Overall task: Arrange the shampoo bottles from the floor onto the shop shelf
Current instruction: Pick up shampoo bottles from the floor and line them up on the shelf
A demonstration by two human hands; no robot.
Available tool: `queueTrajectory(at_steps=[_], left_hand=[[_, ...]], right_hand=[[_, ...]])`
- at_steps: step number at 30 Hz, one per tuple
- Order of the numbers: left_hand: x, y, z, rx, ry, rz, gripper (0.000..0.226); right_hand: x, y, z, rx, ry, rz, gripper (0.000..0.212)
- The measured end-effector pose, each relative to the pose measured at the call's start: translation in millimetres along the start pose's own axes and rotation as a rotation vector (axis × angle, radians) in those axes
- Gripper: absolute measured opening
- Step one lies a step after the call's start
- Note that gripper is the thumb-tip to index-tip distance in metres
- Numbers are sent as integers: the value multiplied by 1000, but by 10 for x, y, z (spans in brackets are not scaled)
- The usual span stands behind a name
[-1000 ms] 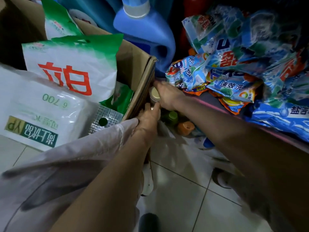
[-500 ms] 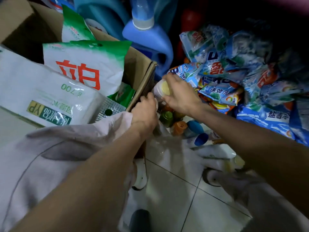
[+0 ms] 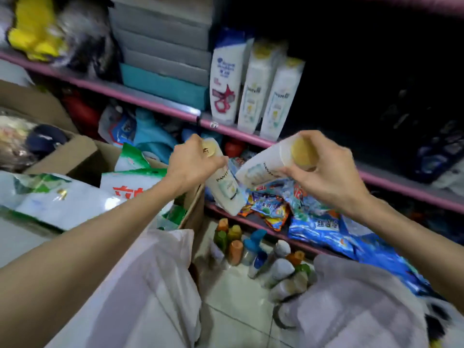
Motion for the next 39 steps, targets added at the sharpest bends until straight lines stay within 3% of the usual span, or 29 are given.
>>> queueTrajectory(at_steps=[7,17,24,28,31,33,34,36,37,39], left_hand=[[102,-1028,445,-169,51,-163,52],[275,-1886,406,-205,118,-356,66],[297,-2112,322,-218,149,-448,65],[281,-2185,244,-273,229,-457,61],[233,-2232,177,-326,302,-468,56],[198,-2256,134,-384,357,-471,55],[181,-2268,114,-412,382,-470,53],[158,-2308,84,-448,412,-484,48],[151,-2336,75,-466,421,-495,45],[134,-2396,59,-515,447,-514,41]], right_hand=[[-35,-271,1104,-182,-202,31,58],[554,-1184,1333,-337,-54,-190,50],[899,-1671,1267,-247,64,-443,66],[969,-1660,1212,-317,128,-462,75],[863,-1393,1185,-522,-16,-354,77],[734,-1178,1124,-341,-76,-246,72],[649,-1089,1053,-103,7,-226,71],[414,-835,815,458,328,-253,77],[302,-690,706,618,434,-259,80],[189,-526,537,671,436,-242,78]])
Point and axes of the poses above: each hand's wrist, its own x-axis towards the middle knuckle, its own z-axis out of the back of the hand, y = z × x, the point moved 6 cm from there along x, towards the middle knuckle, and after that the axes turned 3 degrees about -x, right-handed, at the moved point
